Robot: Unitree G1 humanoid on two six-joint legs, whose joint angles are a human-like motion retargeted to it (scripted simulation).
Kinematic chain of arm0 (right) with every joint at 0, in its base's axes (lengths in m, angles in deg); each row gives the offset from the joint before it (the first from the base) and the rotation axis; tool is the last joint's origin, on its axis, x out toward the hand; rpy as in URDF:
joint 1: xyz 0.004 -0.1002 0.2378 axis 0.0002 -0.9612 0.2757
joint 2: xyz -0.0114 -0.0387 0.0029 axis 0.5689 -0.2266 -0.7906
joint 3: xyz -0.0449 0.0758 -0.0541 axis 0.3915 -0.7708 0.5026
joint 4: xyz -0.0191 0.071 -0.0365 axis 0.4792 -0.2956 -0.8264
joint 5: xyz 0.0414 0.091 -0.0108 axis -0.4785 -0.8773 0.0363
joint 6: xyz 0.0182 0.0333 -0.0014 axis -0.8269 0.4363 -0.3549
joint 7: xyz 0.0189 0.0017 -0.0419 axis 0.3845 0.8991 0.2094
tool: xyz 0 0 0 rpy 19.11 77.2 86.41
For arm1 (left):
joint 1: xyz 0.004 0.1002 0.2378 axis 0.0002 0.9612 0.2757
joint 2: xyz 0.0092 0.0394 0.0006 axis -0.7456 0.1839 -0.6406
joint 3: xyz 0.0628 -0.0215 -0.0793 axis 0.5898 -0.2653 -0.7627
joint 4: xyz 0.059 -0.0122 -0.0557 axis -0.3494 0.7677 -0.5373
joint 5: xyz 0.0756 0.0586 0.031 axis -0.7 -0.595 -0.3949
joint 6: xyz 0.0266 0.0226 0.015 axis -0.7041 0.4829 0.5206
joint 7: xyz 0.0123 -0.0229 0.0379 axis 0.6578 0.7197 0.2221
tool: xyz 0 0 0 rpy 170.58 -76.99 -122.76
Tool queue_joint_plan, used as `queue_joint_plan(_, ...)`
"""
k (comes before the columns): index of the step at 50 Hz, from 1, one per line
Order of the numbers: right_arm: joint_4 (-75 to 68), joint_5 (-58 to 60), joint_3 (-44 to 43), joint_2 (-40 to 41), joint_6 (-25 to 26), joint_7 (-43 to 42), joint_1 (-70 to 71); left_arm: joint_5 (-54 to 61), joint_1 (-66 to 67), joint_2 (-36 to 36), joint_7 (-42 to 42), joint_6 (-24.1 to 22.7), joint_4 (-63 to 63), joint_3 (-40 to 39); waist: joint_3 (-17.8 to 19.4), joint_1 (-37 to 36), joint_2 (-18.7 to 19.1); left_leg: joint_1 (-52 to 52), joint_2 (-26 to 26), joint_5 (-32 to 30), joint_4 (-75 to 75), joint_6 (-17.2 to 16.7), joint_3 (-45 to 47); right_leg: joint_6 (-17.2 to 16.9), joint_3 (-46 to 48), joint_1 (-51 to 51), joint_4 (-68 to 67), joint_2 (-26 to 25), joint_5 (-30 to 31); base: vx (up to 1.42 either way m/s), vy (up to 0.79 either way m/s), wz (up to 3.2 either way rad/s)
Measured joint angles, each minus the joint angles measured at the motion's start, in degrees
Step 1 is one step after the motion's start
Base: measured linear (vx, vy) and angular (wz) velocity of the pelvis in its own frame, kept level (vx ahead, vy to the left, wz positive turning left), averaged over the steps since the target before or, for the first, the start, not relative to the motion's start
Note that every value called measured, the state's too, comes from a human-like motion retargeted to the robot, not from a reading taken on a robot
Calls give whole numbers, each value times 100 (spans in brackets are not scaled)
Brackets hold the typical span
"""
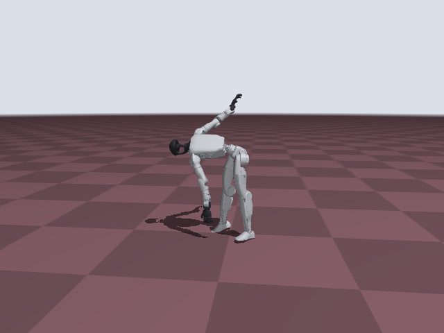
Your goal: In place motions
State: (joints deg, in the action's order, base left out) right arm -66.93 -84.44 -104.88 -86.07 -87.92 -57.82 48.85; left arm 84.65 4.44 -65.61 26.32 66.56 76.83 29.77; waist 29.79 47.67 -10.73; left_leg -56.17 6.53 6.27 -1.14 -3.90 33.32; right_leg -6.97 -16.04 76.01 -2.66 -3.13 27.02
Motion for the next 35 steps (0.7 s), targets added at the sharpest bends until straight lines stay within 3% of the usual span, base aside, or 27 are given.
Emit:
queue_joint_plan(5,0,331,-48,-233,49,-63,204,453,973,553,-238,-166,-81,25,0,-273,89,502,109,-52,61,-53,-270,47,270,-733,21,55,-88,3,-25,11)
queue_joint_plan(13,134,1448,403,-638,385,289,852,526,2789,2644,-73,-217,-197,154,0,-844,397,1453,31,-398,185,100,-574,170,948,-2291,16,486,-398,17,-27,99)
queue_joint_plan(18,432,1951,611,-549,559,547,973,323,4133,3456,-47,-199,-80,250,0,-1457,787,2012,-148,-367,222,194,-281,104,1624,-3238,36,915,-626,27,-28,143)
queue_joint_plan(27,1085,2450,927,-324,747,1142,1209,244,6293,3282,-213,16,268,-131,0,-3083,1496,2535,-483,-556,168,-35,-1117,-123,2494,-4356,61,1497,-857,46,-16,103)
queue_joint_plan(35,1567,2558,1111,-615,758,1755,1646,577,6832,3172,-307,-5,591,-586,0,-4285,2361,2024,-877,-978,98,-78,-1760,-218,3520,-4394,-204,2031,-1106,33,-14,132)
